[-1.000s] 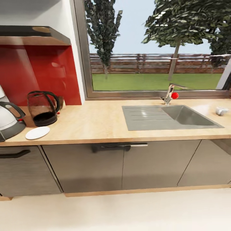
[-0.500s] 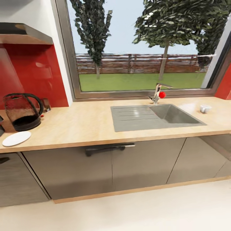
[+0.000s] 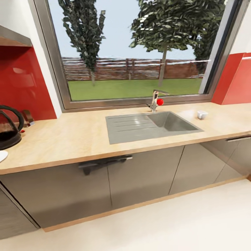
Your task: Set up a coffee station on the kitchen countertop: keep the coffee maker on the countertop, move the bottle of coffee from the kitchen shelf to the counter next to the coffee maker, place a paper coffee filter on top of the coffee maker, put the saucer next to the coffee maker with the coffee cup on the saucer, and place the electric kettle next to the coffee maker.
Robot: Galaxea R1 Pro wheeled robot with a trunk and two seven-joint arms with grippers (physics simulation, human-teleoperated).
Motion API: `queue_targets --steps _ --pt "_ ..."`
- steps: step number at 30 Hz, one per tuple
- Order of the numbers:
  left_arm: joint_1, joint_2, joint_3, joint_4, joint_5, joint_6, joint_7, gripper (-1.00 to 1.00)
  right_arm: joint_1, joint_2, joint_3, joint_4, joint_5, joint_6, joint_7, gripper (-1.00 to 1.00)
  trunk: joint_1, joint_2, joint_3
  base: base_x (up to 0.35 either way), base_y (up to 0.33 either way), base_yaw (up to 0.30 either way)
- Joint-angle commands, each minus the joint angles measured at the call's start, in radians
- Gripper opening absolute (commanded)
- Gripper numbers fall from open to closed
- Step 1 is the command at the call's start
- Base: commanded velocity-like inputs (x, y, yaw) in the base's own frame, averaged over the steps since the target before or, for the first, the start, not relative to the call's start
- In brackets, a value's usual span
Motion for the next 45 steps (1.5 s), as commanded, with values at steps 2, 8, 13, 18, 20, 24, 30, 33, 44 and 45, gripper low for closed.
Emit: queue_targets --steps 2,8,13,18,20,24,30,33,44,45 --pt "0.000 0.001 -0.006 -0.001 0.011 0.010 -0.003 1.00 -0.002 0.000 0.008 0.004 -0.006 -0.007 0.003 1.00 0.000 0.000 -0.001 0.000 0.000 -0.255" --pt "0.000 0.001 -0.006 -0.001 0.011 0.010 -0.003 1.00 -0.002 0.000 0.008 0.004 -0.006 -0.007 0.003 1.00 0.000 0.000 -0.001 0.000 0.000 -0.255" --pt "0.000 0.001 -0.006 -0.001 0.011 0.010 -0.003 1.00 -0.002 0.000 0.008 0.004 -0.006 -0.007 0.002 1.00 0.000 0.000 -0.001 0.001 0.000 -0.246" --pt "0.000 0.001 -0.006 -0.001 0.011 0.010 -0.003 1.00 -0.002 0.001 0.008 0.004 -0.006 -0.007 0.001 1.00 0.000 0.000 -0.001 0.144 -0.092 -0.080" --pt "0.000 0.001 -0.006 -0.001 0.011 0.010 -0.003 1.00 -0.002 0.002 0.008 0.005 -0.006 -0.007 -0.001 1.00 0.000 0.000 -0.001 0.228 -0.158 -0.026" --pt "0.000 0.001 -0.006 -0.001 0.010 0.010 -0.003 1.00 -0.002 0.002 0.008 0.005 -0.006 -0.007 -0.001 1.00 0.000 0.000 -0.001 0.248 -0.174 -0.157" --pt "0.000 0.001 -0.006 -0.001 0.011 0.010 -0.002 1.00 -0.002 0.002 0.008 0.005 -0.006 -0.007 -0.002 1.00 0.000 0.000 -0.001 0.253 -0.179 -0.233" --pt "0.000 0.001 -0.006 -0.001 0.011 0.010 -0.002 1.00 -0.002 0.002 0.008 0.005 -0.006 -0.007 -0.002 1.00 0.000 0.000 -0.001 0.254 -0.192 -0.248" --pt "0.000 0.001 -0.005 -0.001 0.011 0.010 -0.001 1.00 -0.002 0.002 0.008 0.005 -0.006 -0.007 -0.002 1.00 0.000 0.000 -0.001 0.225 -0.246 -0.197" --pt "0.000 0.001 -0.005 -0.001 0.011 0.010 -0.001 1.00 -0.002 0.002 0.008 0.005 -0.006 -0.007 -0.002 1.00 0.000 0.000 -0.001 0.172 -0.293 -0.047"
